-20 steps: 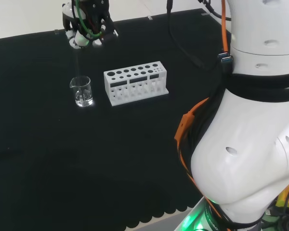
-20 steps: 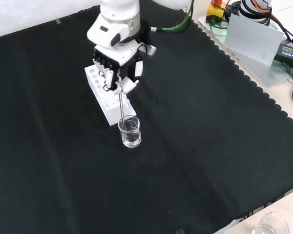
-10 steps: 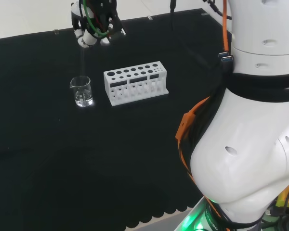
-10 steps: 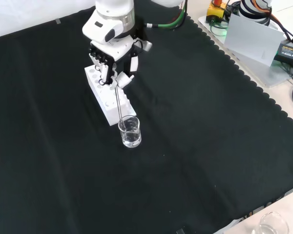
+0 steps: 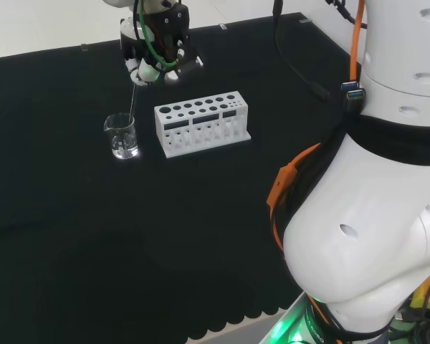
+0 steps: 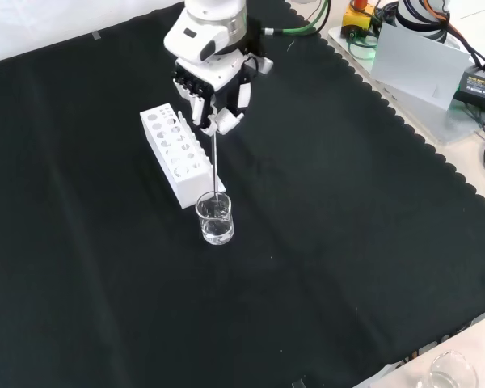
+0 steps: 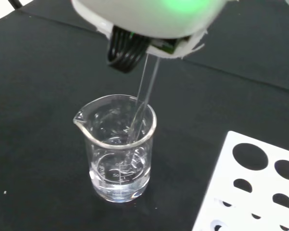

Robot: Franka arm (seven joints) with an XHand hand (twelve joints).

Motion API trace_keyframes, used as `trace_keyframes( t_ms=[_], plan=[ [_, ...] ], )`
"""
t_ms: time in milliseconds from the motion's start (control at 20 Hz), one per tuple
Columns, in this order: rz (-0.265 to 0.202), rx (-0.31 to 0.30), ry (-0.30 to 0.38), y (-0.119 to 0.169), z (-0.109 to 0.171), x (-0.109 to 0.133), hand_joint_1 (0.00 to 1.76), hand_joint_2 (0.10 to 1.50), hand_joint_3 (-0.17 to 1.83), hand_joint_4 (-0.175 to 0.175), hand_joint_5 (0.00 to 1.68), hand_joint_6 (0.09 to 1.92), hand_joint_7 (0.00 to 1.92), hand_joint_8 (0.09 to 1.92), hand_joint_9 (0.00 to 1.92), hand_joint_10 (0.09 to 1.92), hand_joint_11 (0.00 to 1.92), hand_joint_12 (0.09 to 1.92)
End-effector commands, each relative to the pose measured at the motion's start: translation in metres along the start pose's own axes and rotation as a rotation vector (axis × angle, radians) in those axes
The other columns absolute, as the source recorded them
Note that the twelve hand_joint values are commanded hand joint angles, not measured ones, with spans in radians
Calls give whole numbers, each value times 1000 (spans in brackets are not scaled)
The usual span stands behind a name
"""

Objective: Stir in the beaker to the left of the white test tube rack with the glass rod.

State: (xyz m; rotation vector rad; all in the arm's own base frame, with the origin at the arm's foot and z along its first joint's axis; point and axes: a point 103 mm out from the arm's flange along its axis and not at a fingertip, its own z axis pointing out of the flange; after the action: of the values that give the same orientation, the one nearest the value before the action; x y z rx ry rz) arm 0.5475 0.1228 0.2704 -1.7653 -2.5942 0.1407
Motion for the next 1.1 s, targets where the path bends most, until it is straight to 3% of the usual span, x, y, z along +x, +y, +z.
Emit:
trace_keyframes(
  t_ms=[50,500,1100],
  plan=[
    [-27,-11,4,12,-2,23,1204,603,831,-175,1196,881,1622,601,1843,488,1769,596],
    [-70,-13,-2,29,-8,48,1204,603,831,-175,1197,880,1622,601,1844,488,1769,596],
    [-70,-38,0,25,-18,36,1205,603,831,-175,1197,880,1622,600,1843,487,1769,597]
  ],
)
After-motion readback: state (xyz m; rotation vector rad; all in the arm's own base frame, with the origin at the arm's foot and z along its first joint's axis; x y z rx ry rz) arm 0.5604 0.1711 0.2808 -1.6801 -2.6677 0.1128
